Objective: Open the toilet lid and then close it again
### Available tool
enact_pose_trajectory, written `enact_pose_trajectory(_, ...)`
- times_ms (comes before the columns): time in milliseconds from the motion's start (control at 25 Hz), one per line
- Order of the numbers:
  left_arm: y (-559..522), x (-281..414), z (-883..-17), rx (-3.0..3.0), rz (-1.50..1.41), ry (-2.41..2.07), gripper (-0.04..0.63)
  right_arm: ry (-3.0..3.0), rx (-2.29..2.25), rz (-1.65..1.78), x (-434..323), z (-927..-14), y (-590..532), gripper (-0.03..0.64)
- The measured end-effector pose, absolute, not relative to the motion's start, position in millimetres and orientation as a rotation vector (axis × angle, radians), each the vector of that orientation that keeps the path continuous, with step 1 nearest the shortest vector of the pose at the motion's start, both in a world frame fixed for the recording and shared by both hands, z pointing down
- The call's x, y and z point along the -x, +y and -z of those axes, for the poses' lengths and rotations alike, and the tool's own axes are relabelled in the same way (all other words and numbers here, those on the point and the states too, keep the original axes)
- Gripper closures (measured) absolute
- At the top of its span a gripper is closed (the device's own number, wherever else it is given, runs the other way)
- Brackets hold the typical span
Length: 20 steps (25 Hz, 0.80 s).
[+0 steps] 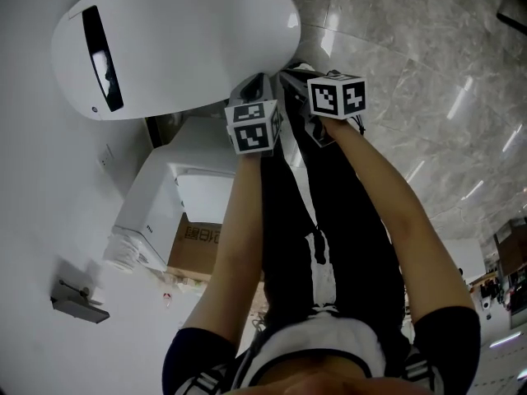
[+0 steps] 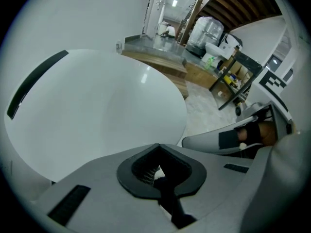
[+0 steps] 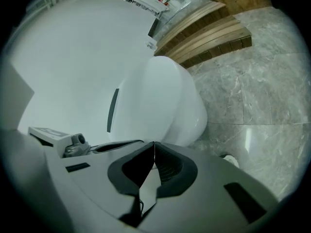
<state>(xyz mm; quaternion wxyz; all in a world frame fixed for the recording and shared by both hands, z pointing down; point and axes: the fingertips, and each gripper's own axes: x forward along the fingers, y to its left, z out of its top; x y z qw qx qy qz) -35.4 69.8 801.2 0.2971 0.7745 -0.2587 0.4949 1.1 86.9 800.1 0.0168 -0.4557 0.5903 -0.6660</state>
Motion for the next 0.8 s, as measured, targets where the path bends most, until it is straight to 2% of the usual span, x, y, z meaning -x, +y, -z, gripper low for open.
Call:
enact_pose_trajectory(160,59.5,39.7,-779.9,-2.027,-1.321,-0.708,0.589,1.905,1.418,2.036,-3.9,-759.6,83.0,0.607)
enact_pose_trajectory(600,50.7,40.6,-600.0,-2.162,-1.098,-0.756,0.589,2.094,1.412,1.921,5.8,-611.3,86.0,0.609)
enact_pose_trajectory(800,60.2,47.7,-543.6,-2.163,-1.013,-0.737,0.589,2.216,1.42,1.856,8.8,-550.4,79.2,0.609)
